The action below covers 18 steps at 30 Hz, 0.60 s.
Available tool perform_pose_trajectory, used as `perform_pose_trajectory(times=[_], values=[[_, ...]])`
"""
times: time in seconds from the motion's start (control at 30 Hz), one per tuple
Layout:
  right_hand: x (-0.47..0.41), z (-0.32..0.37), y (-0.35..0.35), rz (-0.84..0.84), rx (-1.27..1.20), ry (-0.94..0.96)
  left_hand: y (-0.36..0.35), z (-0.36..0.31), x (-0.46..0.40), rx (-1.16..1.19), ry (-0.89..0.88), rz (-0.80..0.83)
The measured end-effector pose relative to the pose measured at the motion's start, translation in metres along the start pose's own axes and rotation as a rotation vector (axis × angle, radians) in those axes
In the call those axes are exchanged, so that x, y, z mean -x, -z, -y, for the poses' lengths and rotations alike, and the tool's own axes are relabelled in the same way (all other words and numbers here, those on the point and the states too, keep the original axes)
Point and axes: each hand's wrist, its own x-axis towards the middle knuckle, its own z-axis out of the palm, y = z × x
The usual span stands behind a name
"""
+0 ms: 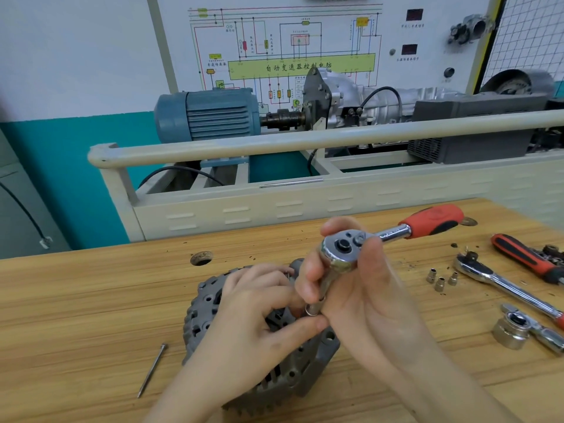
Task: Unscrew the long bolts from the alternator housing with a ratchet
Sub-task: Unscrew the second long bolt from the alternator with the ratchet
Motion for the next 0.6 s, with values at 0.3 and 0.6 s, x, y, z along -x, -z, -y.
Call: perform_pose_trajectory(times=[0.3,0.6], values=[[-0.0004,0.0034,0.004,0.056,-0.066,-0.042,0.0002,0.0,0.0013,-0.073,0.006,0.001],[-0.0023,-0.002,0.0013,0.063,0.093,-0.023,0.0025,-0.0014,0.0022,0.0,-0.024,-0.013]])
